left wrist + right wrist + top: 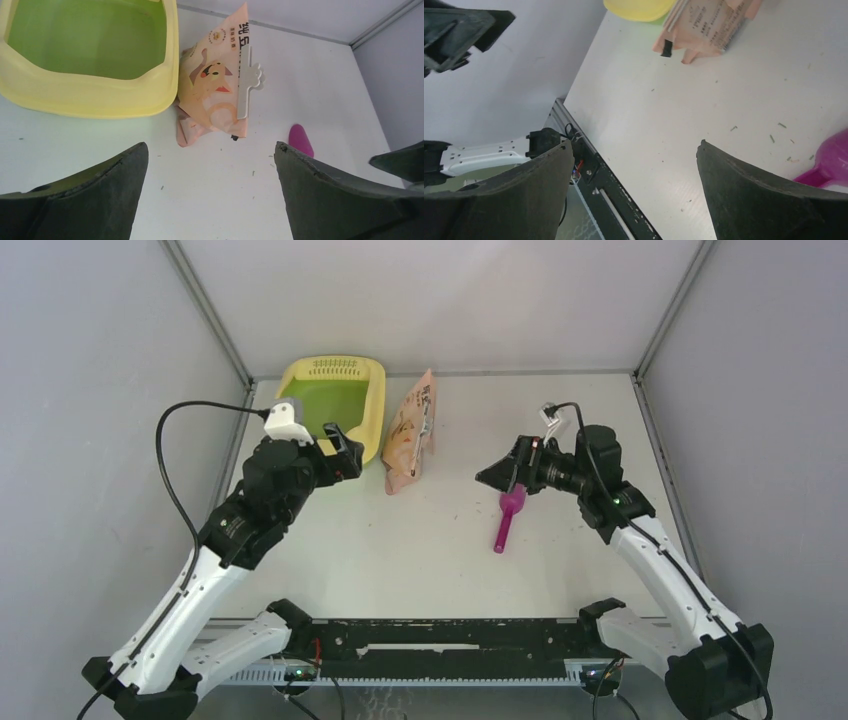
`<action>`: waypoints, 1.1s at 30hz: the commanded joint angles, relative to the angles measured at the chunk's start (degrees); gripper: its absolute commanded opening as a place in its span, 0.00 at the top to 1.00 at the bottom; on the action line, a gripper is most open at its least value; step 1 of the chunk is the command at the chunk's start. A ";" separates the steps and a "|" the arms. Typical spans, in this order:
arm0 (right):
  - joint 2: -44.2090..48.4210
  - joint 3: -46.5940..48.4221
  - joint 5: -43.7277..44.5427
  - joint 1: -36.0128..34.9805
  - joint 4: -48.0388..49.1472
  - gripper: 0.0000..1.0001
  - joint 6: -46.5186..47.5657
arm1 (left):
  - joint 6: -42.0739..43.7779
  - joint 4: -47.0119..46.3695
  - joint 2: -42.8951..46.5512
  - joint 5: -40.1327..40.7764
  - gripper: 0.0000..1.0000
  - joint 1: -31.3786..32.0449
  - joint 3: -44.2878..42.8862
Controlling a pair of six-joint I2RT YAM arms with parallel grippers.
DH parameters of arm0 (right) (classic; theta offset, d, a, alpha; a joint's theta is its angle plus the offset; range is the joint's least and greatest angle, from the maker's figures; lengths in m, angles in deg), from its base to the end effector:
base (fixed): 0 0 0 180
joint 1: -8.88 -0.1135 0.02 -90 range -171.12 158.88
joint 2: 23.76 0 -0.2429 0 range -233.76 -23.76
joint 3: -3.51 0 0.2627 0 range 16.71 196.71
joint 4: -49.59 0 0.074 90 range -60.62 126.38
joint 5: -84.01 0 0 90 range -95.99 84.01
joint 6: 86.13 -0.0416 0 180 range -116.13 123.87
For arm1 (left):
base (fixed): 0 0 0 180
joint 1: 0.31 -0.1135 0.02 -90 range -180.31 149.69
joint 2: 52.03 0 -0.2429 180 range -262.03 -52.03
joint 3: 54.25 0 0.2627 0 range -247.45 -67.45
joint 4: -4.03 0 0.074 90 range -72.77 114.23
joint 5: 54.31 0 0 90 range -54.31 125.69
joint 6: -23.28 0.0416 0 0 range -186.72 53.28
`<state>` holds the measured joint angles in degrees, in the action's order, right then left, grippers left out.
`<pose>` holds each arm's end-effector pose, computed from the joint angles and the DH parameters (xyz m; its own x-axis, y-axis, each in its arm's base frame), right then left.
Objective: Fill the litter box with clean litter
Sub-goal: Move the cat litter bag to the center of the board.
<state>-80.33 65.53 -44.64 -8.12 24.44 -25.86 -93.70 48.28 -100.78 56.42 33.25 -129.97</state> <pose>0.2295 0.0973 0.3053 -0.6720 0.1995 -0.7131 -0.5267 0.5481 0.6497 0.1763 -0.0993 0.3817 -0.3274 -0.2920 -0.8986 0.0975 0.9355 -0.3395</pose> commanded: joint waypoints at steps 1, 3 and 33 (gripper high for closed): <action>-1.75 1.54 4.53 -0.99 -0.74 0.01 2.07 | -3.55 -4.03 0.96 -1.99 0.00 -0.17 2.05; -1.87 1.54 4.66 -1.01 -0.32 0.01 1.58 | -3.46 -5.81 1.74 -3.35 0.00 -0.20 3.33; -37.02 35.28 14.03 -7.39 -13.53 0.14 0.74 | -4.60 2.44 -6.92 -16.18 0.00 -27.43 -4.59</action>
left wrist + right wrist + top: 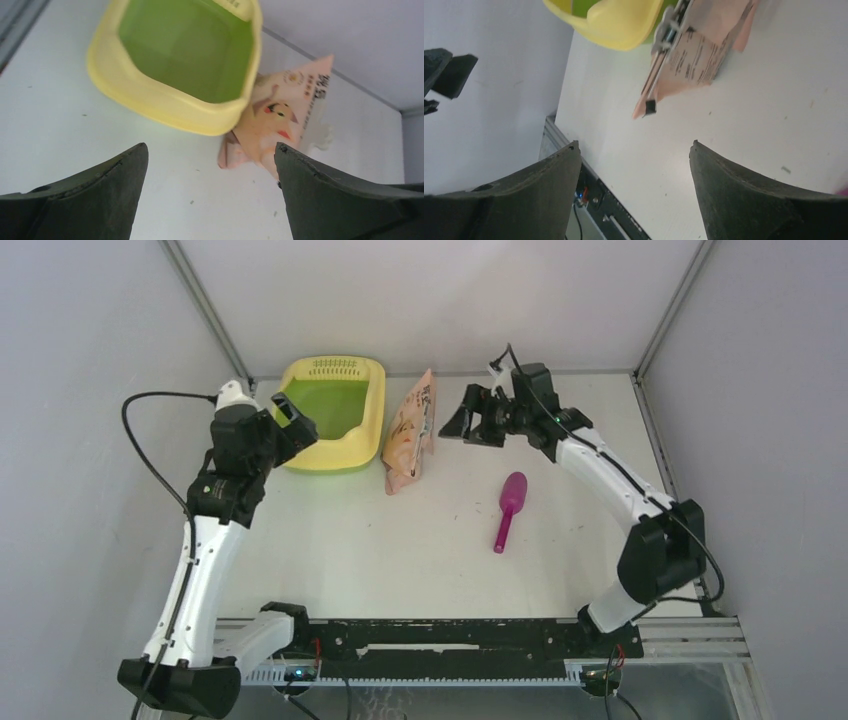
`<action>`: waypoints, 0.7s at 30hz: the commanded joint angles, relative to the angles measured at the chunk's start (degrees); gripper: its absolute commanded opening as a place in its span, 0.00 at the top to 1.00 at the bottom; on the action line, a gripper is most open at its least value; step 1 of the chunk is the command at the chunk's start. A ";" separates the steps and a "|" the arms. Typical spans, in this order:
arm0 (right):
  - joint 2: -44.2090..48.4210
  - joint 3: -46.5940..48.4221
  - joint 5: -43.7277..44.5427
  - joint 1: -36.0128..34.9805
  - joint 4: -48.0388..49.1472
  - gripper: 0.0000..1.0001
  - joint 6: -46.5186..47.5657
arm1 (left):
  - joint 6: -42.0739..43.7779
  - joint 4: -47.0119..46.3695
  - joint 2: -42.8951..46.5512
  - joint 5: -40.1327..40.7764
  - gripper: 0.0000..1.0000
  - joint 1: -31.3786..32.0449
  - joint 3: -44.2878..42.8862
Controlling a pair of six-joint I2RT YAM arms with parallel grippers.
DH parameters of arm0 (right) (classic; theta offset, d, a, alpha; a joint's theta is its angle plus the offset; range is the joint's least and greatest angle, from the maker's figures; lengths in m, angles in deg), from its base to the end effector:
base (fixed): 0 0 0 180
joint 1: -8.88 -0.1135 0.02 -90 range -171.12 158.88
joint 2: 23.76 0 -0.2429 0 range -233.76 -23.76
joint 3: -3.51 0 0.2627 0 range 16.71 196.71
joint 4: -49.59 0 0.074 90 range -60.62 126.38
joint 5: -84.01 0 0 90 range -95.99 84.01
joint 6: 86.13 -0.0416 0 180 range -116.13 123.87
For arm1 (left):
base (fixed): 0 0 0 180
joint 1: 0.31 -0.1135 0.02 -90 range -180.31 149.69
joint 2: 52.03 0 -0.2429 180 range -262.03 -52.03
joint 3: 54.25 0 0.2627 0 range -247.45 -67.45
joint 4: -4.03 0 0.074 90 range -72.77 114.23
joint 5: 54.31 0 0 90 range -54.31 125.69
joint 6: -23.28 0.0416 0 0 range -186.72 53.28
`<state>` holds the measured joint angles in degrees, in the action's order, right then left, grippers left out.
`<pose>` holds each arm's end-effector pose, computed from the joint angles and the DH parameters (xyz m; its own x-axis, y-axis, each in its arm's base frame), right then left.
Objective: Fill the litter box with clean litter
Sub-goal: Move the cat litter bag to the center of the board.
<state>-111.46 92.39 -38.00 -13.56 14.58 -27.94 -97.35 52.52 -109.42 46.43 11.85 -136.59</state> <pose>0.3277 0.1592 0.3008 -0.8224 0.1439 -0.5504 -0.3497 0.6352 0.6886 0.2290 -0.0414 0.3830 -0.3563 -0.4353 -0.8268 -0.1646 0.9003 -0.4031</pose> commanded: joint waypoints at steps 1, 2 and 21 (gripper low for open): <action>-7.92 11.13 8.89 -2.56 -4.92 0.15 3.22 | -0.21 -1.16 1.23 -5.31 0.00 -6.62 1.75; -10.03 13.37 10.43 -3.13 -6.05 0.15 3.51 | 0.39 -0.69 0.51 -4.73 0.00 -6.95 1.32; -32.61 36.29 19.65 -8.40 -8.20 0.22 -1.36 | 1.86 -2.47 -2.98 -6.94 0.00 -7.22 5.83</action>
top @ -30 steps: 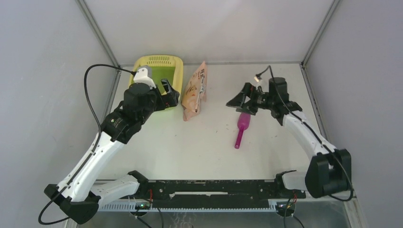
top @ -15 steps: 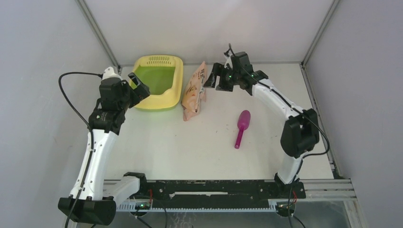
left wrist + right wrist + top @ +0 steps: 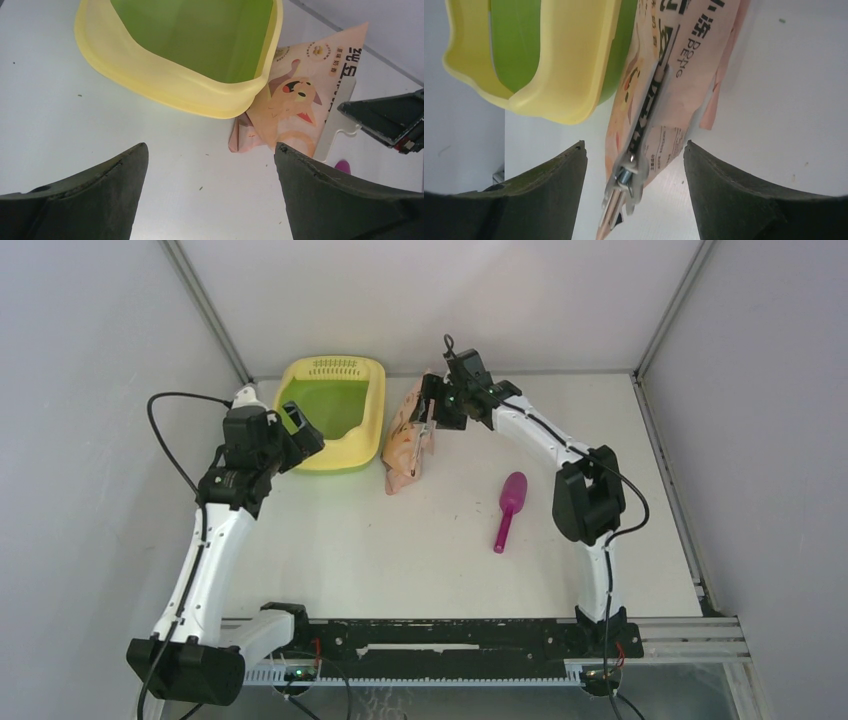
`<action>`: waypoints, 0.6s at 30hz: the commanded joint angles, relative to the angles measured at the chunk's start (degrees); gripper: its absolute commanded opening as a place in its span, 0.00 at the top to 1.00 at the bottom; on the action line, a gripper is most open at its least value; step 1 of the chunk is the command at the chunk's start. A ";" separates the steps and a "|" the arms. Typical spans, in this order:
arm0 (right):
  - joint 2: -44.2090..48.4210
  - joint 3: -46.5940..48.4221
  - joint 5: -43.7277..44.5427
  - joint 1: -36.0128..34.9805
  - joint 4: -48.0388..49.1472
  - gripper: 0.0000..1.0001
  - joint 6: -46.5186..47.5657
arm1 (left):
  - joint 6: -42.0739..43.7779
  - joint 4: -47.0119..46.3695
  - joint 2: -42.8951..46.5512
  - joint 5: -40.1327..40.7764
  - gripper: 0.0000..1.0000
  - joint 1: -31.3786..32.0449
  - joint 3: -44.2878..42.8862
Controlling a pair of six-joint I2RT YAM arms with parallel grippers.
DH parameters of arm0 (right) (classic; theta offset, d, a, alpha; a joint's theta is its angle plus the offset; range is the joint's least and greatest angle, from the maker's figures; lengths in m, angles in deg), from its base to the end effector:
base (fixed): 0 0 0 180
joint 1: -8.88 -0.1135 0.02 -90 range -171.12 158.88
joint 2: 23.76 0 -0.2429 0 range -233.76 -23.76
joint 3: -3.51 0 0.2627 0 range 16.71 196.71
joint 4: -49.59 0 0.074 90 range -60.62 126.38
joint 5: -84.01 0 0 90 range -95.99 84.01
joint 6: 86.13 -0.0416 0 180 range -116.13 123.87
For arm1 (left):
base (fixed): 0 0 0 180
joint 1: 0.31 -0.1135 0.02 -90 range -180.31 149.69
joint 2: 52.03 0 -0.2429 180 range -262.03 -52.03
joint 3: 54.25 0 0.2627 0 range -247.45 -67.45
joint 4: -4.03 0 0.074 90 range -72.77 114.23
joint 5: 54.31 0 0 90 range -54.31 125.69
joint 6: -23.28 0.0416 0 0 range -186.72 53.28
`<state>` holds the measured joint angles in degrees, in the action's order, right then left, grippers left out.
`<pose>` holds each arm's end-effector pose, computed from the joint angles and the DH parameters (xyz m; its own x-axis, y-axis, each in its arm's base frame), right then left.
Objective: Fill the litter box with clean litter
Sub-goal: Move the cat litter bag to the center of the board.
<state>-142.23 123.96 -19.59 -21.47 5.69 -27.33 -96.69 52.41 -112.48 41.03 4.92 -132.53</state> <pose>0.4123 0.2527 0.2596 -0.8258 0.1000 -0.5551 -0.2506 0.8167 0.5198 0.2490 -0.0189 0.3466 -0.4440 -0.4588 -0.7697 -0.2434 0.8884 -0.3892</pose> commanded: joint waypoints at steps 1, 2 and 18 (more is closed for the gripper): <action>-2.45 5.60 1.40 -0.52 0.26 0.22 -2.11 | 1.20 -2.51 0.13 -1.66 0.00 -0.31 1.99; -3.26 6.47 1.67 -0.50 -0.28 0.26 -2.21 | 1.15 -2.68 0.00 -1.77 0.00 -0.31 2.24; -13.59 19.95 0.35 1.11 -7.17 0.61 -1.96 | 1.04 -3.01 0.89 -2.65 0.00 -0.29 4.54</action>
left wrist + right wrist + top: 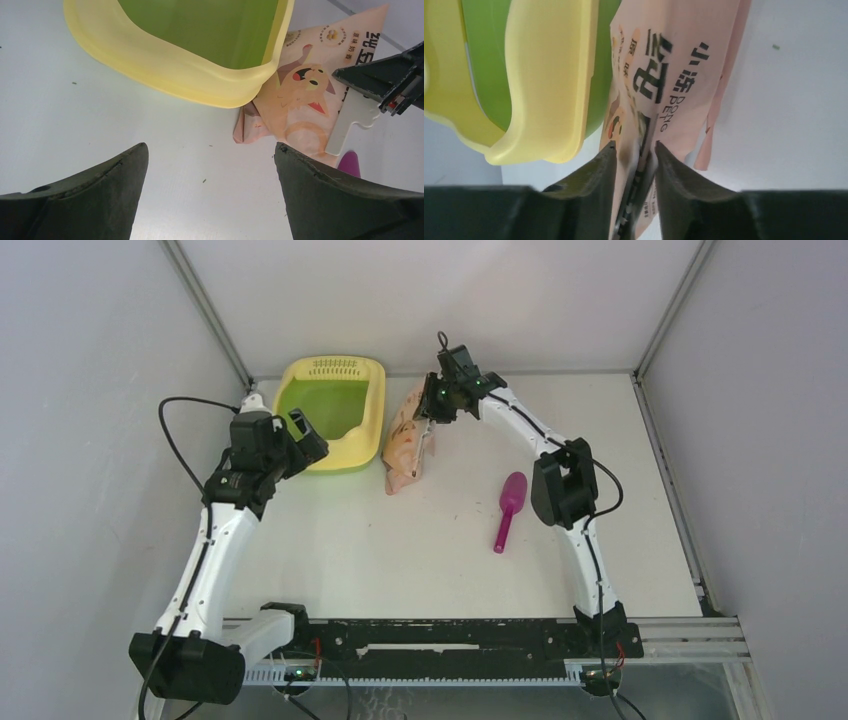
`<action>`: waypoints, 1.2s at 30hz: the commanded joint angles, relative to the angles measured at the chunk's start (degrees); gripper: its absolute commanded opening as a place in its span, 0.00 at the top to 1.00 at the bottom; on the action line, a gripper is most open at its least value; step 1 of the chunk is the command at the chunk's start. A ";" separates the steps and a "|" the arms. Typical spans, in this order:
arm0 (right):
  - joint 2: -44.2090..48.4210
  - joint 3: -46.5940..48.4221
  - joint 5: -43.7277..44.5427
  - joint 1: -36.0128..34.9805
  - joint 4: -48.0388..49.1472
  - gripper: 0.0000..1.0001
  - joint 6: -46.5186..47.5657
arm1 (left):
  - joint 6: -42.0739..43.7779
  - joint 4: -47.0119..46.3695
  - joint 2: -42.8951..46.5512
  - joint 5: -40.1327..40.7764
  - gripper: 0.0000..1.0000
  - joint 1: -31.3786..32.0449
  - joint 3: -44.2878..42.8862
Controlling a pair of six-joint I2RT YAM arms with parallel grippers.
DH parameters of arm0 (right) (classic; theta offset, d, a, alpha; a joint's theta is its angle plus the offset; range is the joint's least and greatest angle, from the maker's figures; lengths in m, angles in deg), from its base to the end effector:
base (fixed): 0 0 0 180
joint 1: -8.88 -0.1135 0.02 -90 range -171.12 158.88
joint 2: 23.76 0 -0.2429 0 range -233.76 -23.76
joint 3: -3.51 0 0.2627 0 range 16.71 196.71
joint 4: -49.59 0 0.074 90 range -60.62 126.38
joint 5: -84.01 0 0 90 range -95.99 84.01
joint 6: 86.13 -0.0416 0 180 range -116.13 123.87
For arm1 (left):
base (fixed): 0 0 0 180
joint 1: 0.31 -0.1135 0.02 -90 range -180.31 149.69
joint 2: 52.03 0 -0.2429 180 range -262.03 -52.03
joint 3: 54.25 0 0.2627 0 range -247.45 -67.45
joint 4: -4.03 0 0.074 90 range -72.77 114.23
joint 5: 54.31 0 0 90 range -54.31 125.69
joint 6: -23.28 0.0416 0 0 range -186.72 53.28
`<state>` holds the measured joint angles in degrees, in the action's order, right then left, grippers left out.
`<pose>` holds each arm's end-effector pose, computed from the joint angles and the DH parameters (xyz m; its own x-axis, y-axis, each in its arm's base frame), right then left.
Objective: Fill the litter box with clean litter
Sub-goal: Move the cat litter bag to the center of the board.
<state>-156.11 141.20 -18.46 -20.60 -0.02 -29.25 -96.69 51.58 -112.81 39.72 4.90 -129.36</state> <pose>0.4546 0.2673 0.2375 -0.8450 0.1351 -0.5174 -0.1831 0.8359 0.5175 0.2518 -0.0200 0.3272 -0.4886 -0.4558 -0.7439 -0.2448 0.8901 -0.3846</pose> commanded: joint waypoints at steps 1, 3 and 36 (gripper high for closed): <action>0.53 2.59 -0.87 0.28 -1.89 0.69 0.19 | 0.94 -2.22 1.26 -1.66 0.00 -0.28 1.45; 1.47 1.65 -1.12 0.22 -2.42 0.83 0.96 | 0.60 -2.27 1.59 -2.32 0.01 -0.16 1.88; 45.84 -48.27 -4.37 11.30 -1.59 0.41 11.63 | -10.26 -5.34 -8.85 7.57 0.06 33.41 0.27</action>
<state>-115.72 94.45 -22.61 -9.97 -2.44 -19.09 -105.70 48.36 -120.76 44.66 37.18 -125.49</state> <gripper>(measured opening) 0.606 0.944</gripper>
